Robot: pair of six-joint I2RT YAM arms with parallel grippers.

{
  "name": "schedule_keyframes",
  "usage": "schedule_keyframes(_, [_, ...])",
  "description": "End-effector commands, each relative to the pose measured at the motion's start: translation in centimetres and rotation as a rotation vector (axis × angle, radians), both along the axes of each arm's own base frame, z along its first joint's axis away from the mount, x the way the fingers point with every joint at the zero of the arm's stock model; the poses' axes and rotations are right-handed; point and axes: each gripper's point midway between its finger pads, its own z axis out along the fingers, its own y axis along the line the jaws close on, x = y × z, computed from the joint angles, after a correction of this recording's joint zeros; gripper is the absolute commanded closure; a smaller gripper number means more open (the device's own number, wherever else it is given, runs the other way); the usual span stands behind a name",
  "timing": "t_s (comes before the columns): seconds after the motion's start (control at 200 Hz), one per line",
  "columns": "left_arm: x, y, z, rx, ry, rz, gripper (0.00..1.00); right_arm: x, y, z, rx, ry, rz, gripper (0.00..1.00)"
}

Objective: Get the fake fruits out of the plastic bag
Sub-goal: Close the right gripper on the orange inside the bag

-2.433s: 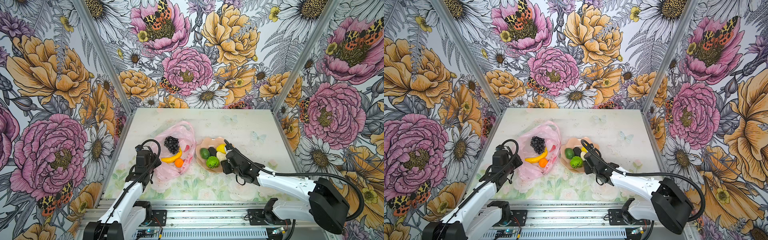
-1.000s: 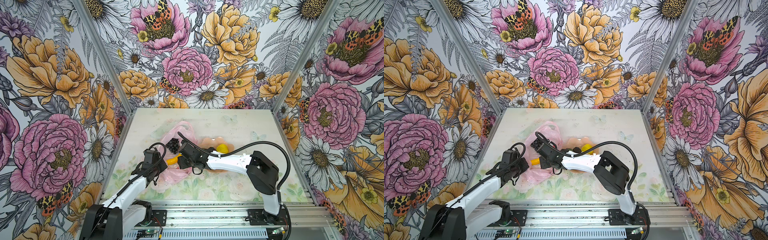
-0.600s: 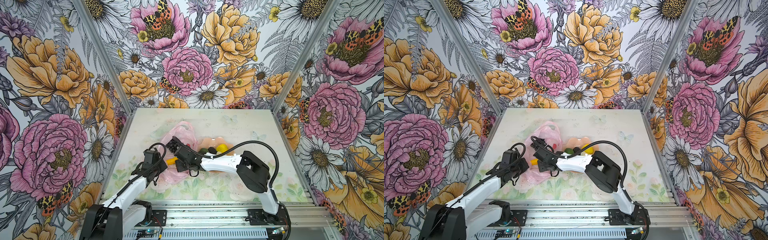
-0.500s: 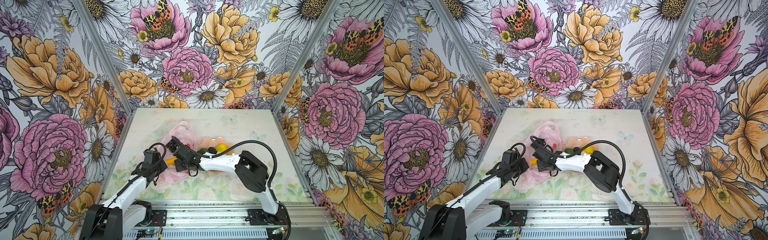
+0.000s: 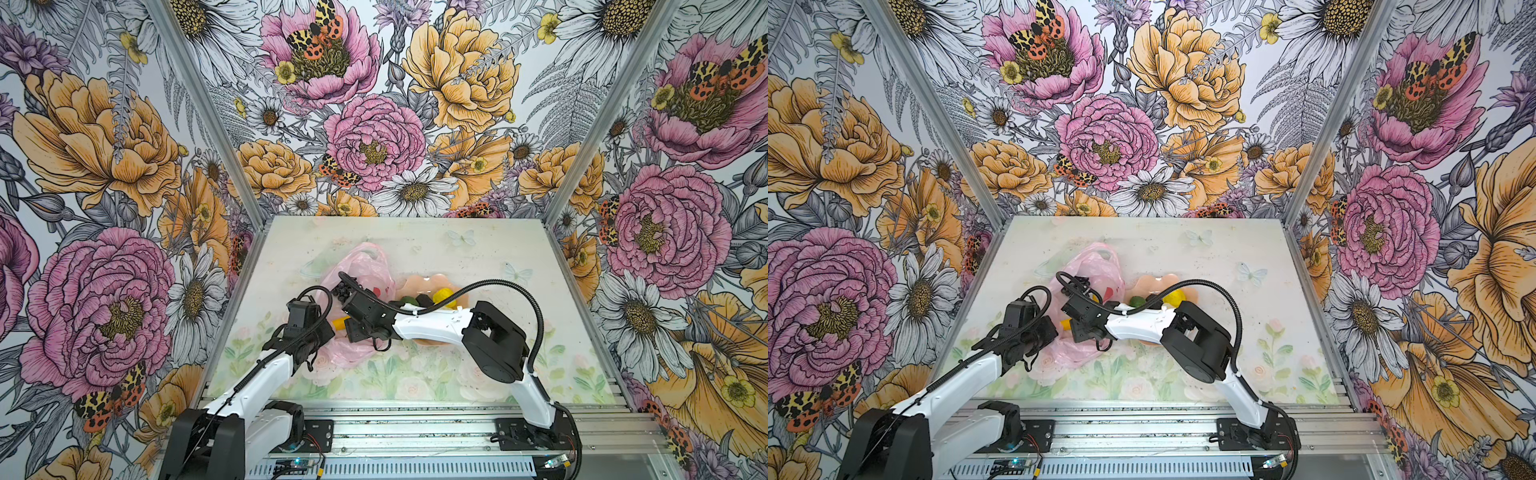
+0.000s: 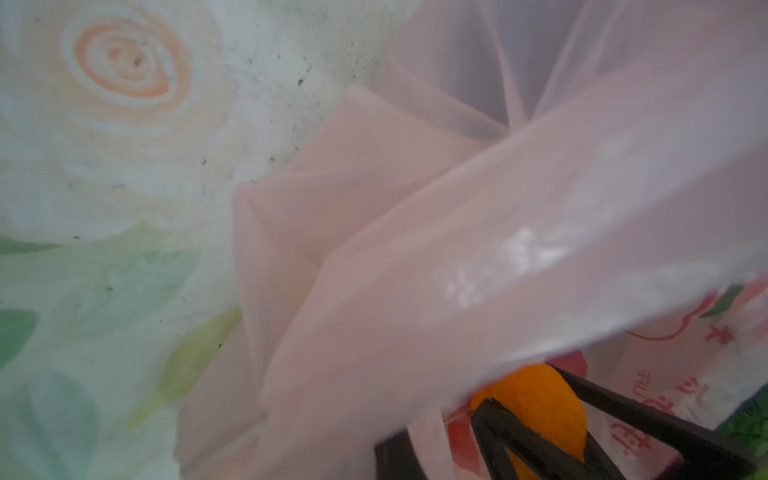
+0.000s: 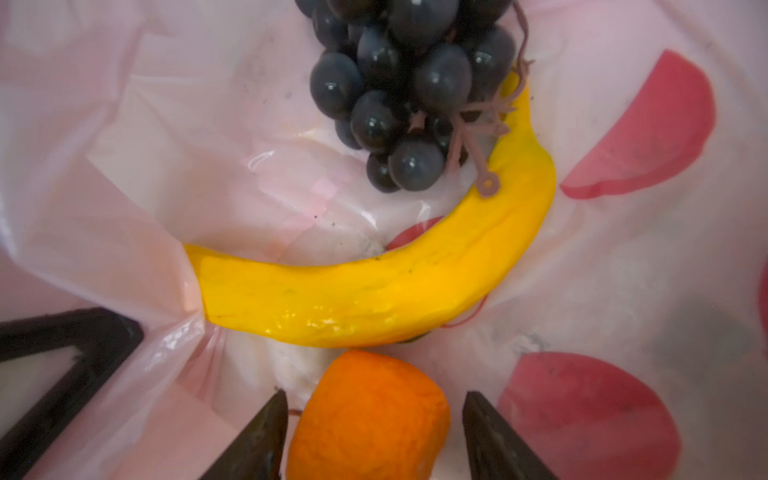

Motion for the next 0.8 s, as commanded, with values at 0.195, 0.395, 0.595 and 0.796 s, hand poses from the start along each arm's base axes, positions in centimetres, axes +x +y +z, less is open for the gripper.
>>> schedule_keyframes(0.195, [-0.1, -0.2, 0.1, -0.015, -0.019, -0.004, 1.0, 0.8, -1.7, 1.3, -0.035, -0.056, -0.022, 0.44])
schedule_keyframes(0.395, [-0.2, -0.3, 0.1, -0.02, -0.018, -0.008, 1.0, 0.8, -2.2, 1.8, -0.042, -0.076, -0.032, 0.51])
schedule_keyframes(0.595, [-0.1, -0.3, 0.1, -0.02, -0.019, -0.009, 1.0, 0.8, -2.2, 2.3, -0.029, -0.077, -0.033, 0.53])
schedule_keyframes(0.796, [-0.1, -0.3, 0.2, -0.022, -0.022, -0.009, 1.0, 1.0, -2.1, 3.8, 0.056, -0.062, -0.032, 0.54])
